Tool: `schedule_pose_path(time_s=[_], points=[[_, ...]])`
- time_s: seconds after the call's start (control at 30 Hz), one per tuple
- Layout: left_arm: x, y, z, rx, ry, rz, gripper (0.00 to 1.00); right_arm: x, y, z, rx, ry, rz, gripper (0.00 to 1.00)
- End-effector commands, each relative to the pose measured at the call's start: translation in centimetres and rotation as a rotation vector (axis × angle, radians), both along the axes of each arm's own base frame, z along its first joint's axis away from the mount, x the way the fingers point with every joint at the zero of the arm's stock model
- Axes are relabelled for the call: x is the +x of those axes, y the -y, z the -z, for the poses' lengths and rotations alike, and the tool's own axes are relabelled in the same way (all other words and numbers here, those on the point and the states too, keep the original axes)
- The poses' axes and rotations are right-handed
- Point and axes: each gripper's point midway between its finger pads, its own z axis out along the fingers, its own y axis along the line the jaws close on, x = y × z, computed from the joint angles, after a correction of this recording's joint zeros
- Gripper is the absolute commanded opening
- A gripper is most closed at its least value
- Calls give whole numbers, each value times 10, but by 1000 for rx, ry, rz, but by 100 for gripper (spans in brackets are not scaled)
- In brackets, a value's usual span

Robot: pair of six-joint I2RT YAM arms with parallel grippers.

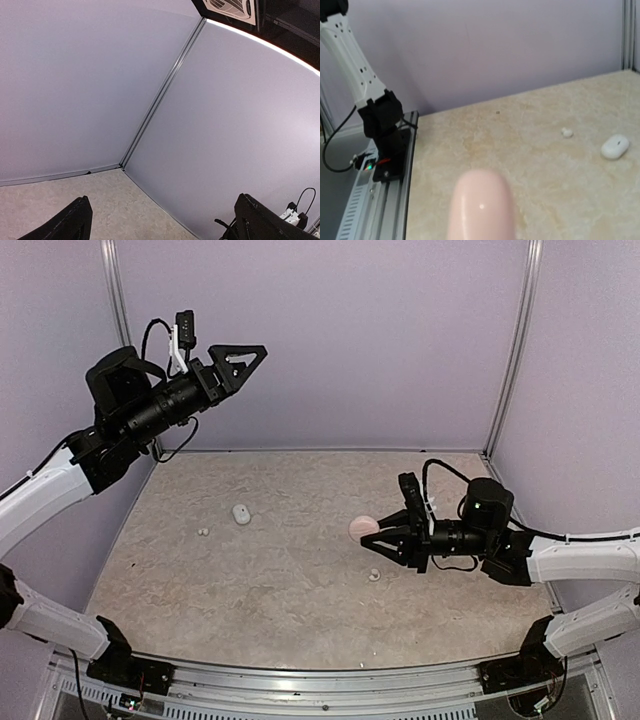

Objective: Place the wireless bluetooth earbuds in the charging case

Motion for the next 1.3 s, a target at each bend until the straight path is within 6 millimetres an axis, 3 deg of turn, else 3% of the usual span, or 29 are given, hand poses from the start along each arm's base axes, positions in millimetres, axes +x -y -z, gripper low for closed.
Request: schedule_pose_path(time_s=[0.0,0.1,0.23,0.33,0.53,0.67,1.03,1.27], points=[[5,-14,5,-42,-20,37,99,0,-2,2,-16,-29,-28,0],[2,-23,35,39,-38,-2,99,-9,-5,-5,-20,-44,-89,0],[7,-5,103,198,-91,45,99,-14,-6,-23,-14,-42,-124,0],[-7,5,121,252,-58,125,99,-13,-8,-29,-21,-50,-127,0],[-29,53,162,481,-22,178,99,-11,-19,-29,-36,-99,-164,0],[-38,75,185,585,-23,206,99,-17,-32,-26,-51,-120,-208,0],[-46,103,217,794,26,165,99,-29,-51,-26,-61,-128,-275,0],[-65,112,219,887,120,141,99,-22,-53,-19,-72,-165,-238,0]])
